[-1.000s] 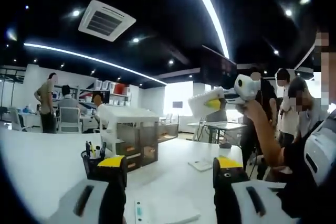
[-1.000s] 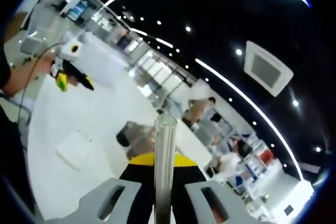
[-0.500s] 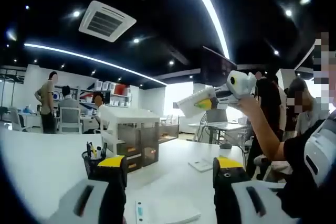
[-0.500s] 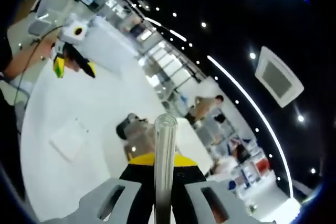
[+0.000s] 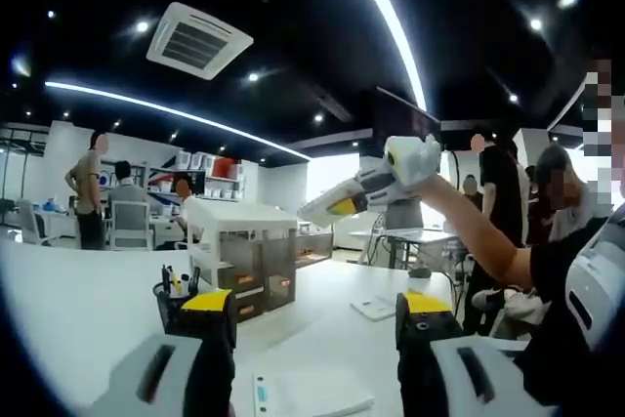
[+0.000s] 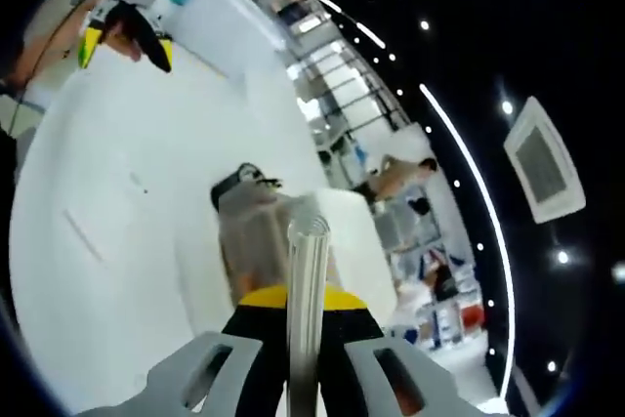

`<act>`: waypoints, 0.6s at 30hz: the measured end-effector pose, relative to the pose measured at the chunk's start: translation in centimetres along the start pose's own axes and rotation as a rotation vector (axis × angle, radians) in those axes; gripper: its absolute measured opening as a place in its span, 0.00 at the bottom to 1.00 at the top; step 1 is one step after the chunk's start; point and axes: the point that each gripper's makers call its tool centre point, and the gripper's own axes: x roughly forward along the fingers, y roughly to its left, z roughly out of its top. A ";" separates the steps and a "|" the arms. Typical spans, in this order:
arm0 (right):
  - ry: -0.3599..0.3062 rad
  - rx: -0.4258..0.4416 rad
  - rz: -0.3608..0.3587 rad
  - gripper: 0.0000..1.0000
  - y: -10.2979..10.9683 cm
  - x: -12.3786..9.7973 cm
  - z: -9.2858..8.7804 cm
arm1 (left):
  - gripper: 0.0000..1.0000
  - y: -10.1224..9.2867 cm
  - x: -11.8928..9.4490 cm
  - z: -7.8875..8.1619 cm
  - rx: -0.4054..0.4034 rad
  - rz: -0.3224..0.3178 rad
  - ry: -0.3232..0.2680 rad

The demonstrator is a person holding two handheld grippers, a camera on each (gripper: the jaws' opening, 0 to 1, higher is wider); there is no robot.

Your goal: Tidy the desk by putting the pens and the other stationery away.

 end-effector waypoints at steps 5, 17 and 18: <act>0.039 -0.033 0.026 0.06 0.0 1.9 -0.4 | 0.66 0.0 0.1 0.0 0.000 -0.001 0.000; 0.221 -0.127 0.061 0.06 -0.3 6.7 -3.7 | 0.66 -0.2 0.1 0.1 -0.001 -0.004 -0.003; 0.239 -0.124 0.057 0.06 -0.4 7.0 -4.0 | 0.66 -0.1 0.1 0.1 -0.002 -0.003 -0.004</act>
